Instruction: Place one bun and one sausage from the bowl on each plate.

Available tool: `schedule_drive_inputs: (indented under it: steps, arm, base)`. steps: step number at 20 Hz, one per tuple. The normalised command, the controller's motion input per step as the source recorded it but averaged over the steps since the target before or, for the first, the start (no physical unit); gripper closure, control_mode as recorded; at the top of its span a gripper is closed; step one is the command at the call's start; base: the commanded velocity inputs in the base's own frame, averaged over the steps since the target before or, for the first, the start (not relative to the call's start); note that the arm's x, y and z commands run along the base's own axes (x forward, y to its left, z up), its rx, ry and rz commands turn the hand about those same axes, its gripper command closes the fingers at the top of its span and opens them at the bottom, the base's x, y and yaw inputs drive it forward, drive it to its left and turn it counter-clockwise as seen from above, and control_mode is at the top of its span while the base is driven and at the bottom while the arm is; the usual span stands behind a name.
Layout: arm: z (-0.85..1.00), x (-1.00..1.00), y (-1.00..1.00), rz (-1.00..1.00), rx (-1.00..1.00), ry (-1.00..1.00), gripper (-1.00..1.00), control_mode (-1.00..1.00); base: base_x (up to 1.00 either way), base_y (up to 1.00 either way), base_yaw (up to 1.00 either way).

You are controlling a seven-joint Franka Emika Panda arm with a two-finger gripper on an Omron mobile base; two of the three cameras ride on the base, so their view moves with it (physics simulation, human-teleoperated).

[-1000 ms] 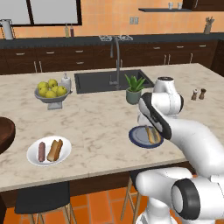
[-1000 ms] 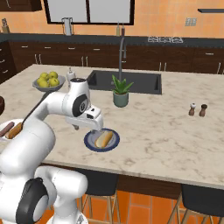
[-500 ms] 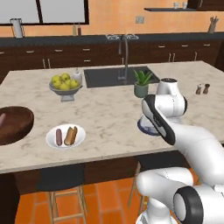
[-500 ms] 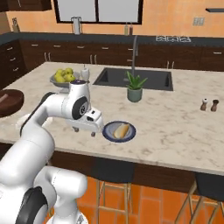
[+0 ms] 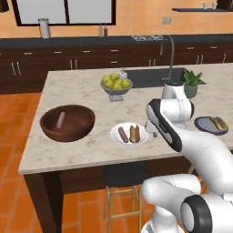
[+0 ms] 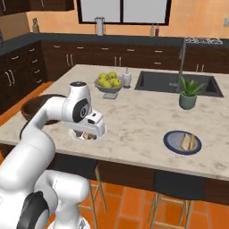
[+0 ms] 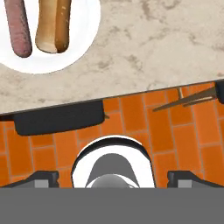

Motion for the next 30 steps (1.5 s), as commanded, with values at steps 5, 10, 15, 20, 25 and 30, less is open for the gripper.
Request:
schedule_drive_inputs:
  steps: [5, 10, 15, 20, 25, 30]
  arm:
    - [0.0, 0.0, 0.0, 0.0, 0.0, 0.0, -1.0, 1.0]
    - [0.0, 0.0, 0.0, 0.0, 0.0, 0.0, -1.0, 1.0]
    - [0.0, 0.0, 0.0, 0.0, 0.0, 0.0, -1.0, 1.0]
    - [0.0, 0.0, 0.0, 0.0, 0.0, 0.0, -1.0, 1.0]
    - [-0.06, 0.61, 0.69, 0.0, -0.03, 0.0, -1.0, -1.0]
    - [-0.16, 1.0, 0.96, 0.0, -0.01, 0.0, -1.0, -1.0]
  base:
    - [0.08, 1.0, 0.03]
    - [0.3, 0.61, 0.0]
    - [0.4, 0.24, 0.0]
    - [0.48, 0.26, 0.0]
    - [0.11, 0.08, 0.0]
    - [0.0, 0.0, 0.0]
